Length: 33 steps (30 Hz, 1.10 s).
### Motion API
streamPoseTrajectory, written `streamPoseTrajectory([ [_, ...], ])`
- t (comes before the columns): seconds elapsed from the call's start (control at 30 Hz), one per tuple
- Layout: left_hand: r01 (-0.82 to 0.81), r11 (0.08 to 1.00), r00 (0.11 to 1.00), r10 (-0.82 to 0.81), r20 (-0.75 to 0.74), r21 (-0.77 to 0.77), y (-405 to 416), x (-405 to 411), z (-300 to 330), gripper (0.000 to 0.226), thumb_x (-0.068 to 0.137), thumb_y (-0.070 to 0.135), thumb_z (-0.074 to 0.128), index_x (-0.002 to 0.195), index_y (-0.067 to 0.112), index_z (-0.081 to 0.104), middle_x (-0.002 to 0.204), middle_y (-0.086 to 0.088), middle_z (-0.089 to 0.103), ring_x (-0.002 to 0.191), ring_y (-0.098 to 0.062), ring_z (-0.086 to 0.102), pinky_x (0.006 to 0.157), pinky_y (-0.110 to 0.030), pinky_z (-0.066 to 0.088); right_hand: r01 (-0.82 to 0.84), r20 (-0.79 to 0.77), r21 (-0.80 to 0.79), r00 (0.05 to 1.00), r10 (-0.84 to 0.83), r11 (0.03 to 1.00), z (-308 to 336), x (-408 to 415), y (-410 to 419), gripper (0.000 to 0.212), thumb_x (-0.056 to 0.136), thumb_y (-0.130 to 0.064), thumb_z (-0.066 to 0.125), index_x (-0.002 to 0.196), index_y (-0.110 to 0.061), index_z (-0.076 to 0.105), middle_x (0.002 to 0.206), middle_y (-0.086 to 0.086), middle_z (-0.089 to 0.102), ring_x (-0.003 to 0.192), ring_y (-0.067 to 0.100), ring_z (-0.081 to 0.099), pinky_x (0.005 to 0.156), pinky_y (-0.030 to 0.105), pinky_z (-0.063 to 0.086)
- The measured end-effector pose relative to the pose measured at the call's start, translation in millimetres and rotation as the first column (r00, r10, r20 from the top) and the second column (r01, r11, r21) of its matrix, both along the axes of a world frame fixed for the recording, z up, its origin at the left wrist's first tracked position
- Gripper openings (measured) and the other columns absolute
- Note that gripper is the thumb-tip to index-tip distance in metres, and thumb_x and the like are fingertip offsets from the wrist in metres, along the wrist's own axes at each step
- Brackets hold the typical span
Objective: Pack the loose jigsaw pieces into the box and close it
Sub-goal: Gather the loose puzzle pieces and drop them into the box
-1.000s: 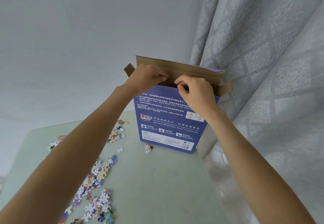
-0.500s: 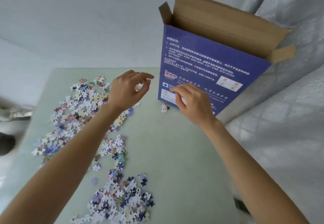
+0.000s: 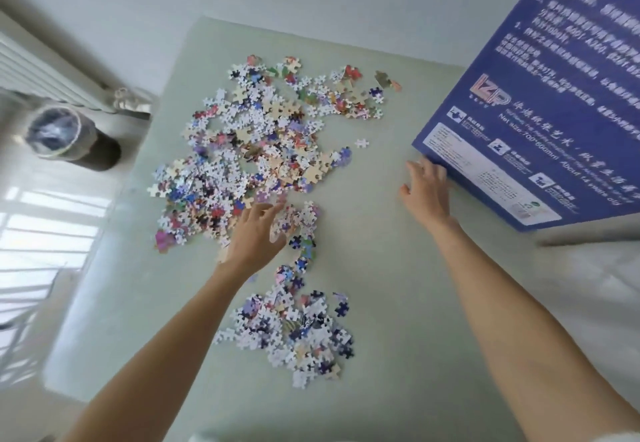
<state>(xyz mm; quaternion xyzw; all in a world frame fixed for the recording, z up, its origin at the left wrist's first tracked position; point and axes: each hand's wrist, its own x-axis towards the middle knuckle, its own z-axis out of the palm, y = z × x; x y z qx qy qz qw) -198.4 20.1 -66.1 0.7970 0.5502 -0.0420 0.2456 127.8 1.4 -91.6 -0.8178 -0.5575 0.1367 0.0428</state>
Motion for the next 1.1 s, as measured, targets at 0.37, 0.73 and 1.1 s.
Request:
streamPoseTrajectory([
  [0.37, 0.13, 0.989, 0.986, -0.121, 0.116, -0.071, -55.7, -21.0, -9.0, 0.05, 0.086, 0.032, 0.06, 0.134, 0.025, 0.045, 0.136, 0.0, 0.043, 0.123, -0.017, 0.038, 0.104, -0.03, 0.033, -0.48, -0.302, 0.031, 0.832, 0.466, 0.877, 4.4, -172.1, -107.4, 0.053, 0.089, -0.028, 0.058, 0.137, -0.012, 0.044, 0.145, 0.007, 0.037, 0.135, 0.025, 0.028, 0.115, 0.039, 0.018],
  [0.73, -0.146, 0.981, 0.976, 0.121, -0.183, -0.126, -122.4, -105.4, 5.2, 0.106, 0.055, 0.07, 0.07, 0.141, 0.031, 0.022, 0.138, -0.009, 0.025, 0.123, -0.031, 0.03, 0.092, -0.045, 0.044, -0.085, -0.146, -0.386, 0.989, 0.03, 0.919, 28.9, -184.7, -200.8, 0.122, 0.06, -0.064, 0.074, 0.149, -0.023, 0.001, 0.142, 0.014, 0.016, 0.123, 0.032, 0.028, 0.092, 0.042, 0.042],
  [1.1, -0.045, 0.98, 0.998, 0.053, 0.039, -0.195, -148.3, -89.3, 1.1, 0.095, 0.061, 0.043, 0.081, 0.138, 0.022, 0.028, 0.127, -0.011, 0.031, 0.107, -0.028, 0.04, 0.095, -0.035, 0.039, -0.063, -0.331, -0.224, 0.943, -0.015, 0.973, 27.1, -271.5, -172.7, 0.091, 0.075, -0.032, 0.076, 0.145, -0.022, 0.017, 0.129, 0.011, 0.037, 0.114, 0.025, 0.044, 0.079, 0.028, 0.042],
])
